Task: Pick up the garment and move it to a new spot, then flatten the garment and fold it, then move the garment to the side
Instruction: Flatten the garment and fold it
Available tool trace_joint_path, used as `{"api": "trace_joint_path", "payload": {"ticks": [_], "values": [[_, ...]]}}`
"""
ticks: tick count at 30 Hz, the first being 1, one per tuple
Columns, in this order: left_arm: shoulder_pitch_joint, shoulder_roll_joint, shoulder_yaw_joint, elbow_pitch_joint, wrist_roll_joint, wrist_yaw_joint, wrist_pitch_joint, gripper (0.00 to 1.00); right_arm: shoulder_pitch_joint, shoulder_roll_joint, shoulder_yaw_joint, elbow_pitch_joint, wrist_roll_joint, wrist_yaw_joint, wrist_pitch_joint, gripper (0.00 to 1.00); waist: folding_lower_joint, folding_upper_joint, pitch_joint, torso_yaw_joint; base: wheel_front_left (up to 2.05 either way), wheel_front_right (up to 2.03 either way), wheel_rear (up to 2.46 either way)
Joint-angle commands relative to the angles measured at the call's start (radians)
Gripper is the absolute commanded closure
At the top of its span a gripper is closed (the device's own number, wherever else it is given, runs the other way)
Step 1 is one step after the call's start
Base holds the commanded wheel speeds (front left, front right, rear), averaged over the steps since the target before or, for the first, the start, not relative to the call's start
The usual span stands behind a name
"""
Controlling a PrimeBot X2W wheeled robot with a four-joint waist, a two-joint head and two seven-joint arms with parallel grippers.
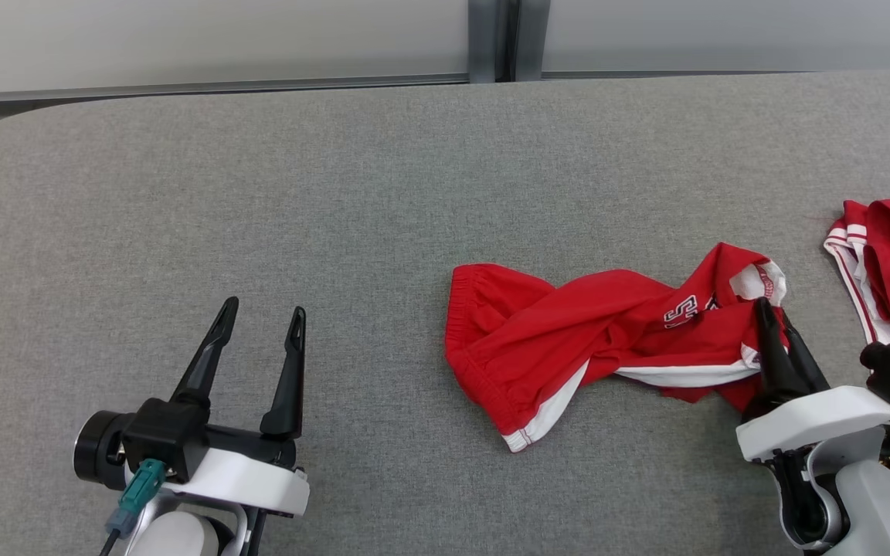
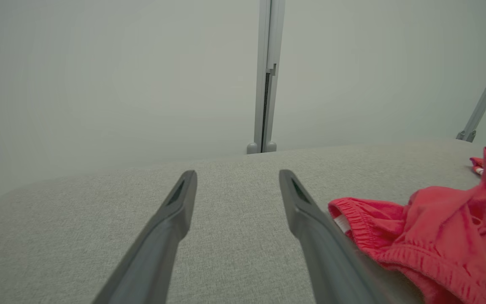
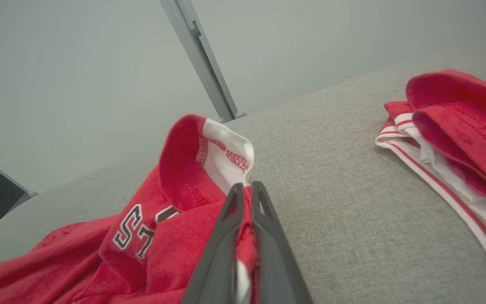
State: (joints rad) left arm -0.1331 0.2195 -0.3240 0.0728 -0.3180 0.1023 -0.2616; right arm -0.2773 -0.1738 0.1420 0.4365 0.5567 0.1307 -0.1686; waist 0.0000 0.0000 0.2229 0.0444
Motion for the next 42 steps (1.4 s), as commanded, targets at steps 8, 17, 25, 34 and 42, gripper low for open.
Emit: {"api": "trace_joint_path", "payload": {"ticks": [8,17,25,34,42], "values": [[-0.013,0.01,0.004,0.004,0.003,0.006,-0.004,0.0,-0.023,-0.031,0.008,0.033,0.099,0.0,-0.075,0.0,0.0,0.0,0.0,-0.011,0.0,0.0,0.0],[0.003,0.013,0.01,0.001,0.0,0.019,-0.004,0.0,0.041,-0.092,-0.018,-0.168,-0.065,0.0,-0.097,0.0,0.0,0.0,-0.036,-0.027,0.0,0.0,0.0],[0.038,0.012,-0.003,0.009,-0.006,0.021,-0.004,0.0,0.168,-0.066,-0.028,-0.308,-0.202,0.0,-0.045,0.0,0.0,0.0,-0.089,-0.028,0.0,0.0,0.0],[0.094,0.011,-0.019,0.015,-0.02,0.026,0.0,0.0,0.335,-0.012,-0.049,-0.405,-0.284,0.0,0.026,0.0,0.0,0.0,-0.149,-0.026,0.0,0.0,0.0],[0.138,0.023,-0.022,0.003,-0.025,0.037,0.01,0.0,0.379,0.01,-0.071,-0.451,-0.293,0.0,0.051,0.0,0.0,0.0,-0.174,-0.033,0.0,0.0,0.0]]}}
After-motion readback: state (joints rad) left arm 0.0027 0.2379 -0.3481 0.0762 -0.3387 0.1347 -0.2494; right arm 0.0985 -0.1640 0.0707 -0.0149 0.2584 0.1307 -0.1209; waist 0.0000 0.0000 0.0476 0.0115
